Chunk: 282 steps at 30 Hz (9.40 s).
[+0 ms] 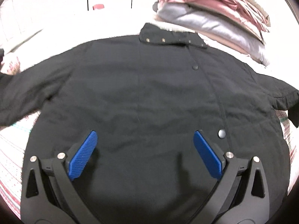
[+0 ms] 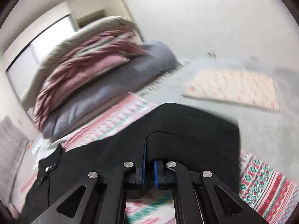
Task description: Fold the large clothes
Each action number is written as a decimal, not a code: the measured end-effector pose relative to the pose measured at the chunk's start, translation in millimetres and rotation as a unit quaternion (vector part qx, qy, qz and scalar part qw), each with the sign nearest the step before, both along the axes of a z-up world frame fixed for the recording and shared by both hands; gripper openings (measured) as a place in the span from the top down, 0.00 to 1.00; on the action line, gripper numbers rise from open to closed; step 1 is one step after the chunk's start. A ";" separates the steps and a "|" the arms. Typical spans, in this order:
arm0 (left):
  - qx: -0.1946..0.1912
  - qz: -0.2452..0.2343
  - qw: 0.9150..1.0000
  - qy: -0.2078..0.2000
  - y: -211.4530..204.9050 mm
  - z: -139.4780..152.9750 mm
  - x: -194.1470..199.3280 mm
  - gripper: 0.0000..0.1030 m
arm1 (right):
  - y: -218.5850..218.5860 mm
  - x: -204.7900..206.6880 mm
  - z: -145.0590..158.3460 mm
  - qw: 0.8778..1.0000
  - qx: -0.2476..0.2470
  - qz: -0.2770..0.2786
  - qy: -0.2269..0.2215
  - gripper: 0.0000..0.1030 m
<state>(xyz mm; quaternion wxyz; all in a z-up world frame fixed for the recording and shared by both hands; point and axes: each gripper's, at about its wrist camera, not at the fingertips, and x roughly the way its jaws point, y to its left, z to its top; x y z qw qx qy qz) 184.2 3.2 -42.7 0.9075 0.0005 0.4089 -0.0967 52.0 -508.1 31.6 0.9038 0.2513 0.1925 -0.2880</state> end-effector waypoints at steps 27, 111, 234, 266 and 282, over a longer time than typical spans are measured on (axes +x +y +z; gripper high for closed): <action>-0.007 -0.002 0.999 -0.034 14.3 27.3 -3.3 0.01 | 301.4 148.3 -83.5 0.873 -0.123 0.383 0.277 0.57; -0.023 -0.080 0.996 -0.024 -77.8 -15.6 83.3 0.43 | 92.6 114.6 -76.3 0.979 0.067 0.130 0.140 0.73; -0.105 -0.016 0.994 0.004 60.3 -13.1 79.2 0.22 | 302.3 168.3 -76.6 0.940 0.070 0.306 0.133 0.53; -0.078 -0.005 0.993 0.086 198.4 15.6 -119.0 0.03 | 208.0 -107.3 -32.7 0.953 0.038 0.259 0.153 0.21; -0.177 -0.065 0.972 0.137 208.5 -43.6 -144.8 0.04 | 124.2 -168.6 -67.3 0.953 0.091 0.235 0.170 0.21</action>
